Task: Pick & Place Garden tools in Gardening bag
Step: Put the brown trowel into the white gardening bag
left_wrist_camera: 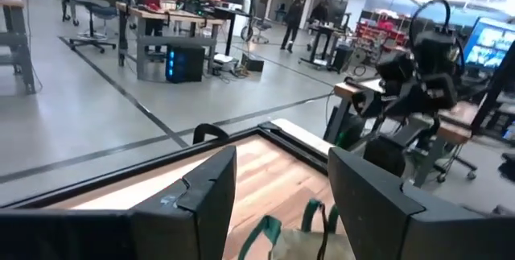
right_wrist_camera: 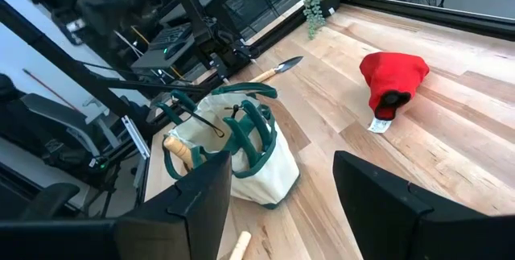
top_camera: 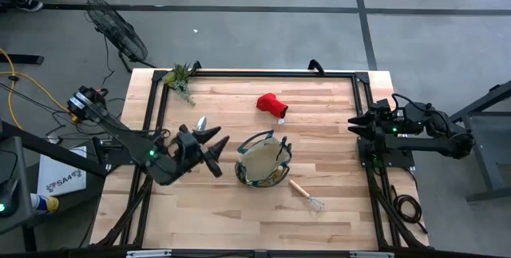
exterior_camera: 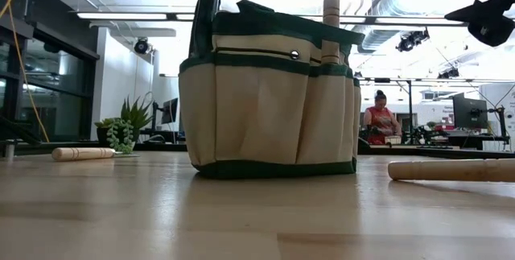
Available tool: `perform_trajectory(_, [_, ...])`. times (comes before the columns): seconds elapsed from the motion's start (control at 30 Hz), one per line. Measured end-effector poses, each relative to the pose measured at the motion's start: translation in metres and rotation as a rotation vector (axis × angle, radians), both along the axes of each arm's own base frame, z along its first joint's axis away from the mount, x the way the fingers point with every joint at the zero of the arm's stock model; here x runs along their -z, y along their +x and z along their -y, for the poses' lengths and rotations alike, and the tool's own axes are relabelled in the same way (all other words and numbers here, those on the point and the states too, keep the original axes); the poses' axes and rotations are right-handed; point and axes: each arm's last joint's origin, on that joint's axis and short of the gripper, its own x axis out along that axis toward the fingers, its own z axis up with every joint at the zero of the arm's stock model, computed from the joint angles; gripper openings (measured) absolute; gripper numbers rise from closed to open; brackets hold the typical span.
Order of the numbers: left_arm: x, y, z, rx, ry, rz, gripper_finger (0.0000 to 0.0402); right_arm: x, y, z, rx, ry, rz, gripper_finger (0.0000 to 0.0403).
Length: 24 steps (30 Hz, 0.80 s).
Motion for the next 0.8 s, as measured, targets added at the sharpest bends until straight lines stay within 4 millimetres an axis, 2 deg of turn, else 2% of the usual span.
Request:
perform_trajectory(0.17, [-0.004,-0.002,-0.024,0.039,-0.075,0.019,0.0193,0.0,0.0,0.0,0.007,0.003,0.001,0.021])
perform_trajectory(0.3, [0.008,0.002,-0.045,0.085,-0.175,-0.04,0.0193,0.0,0.0,0.0,0.008,0.004,0.001,0.021])
perform_trajectory(0.53, [0.028,-0.008,-0.077,0.004,-0.365,-0.159,0.0193,0.0,0.0,0.0,0.015,-0.003,0.0,0.021])
perform_trajectory(0.8, [0.034,-0.015,-0.101,-0.006,-0.438,-0.294,0.0193,0.0,0.0,0.003,0.102,-0.031,-0.006,0.021])
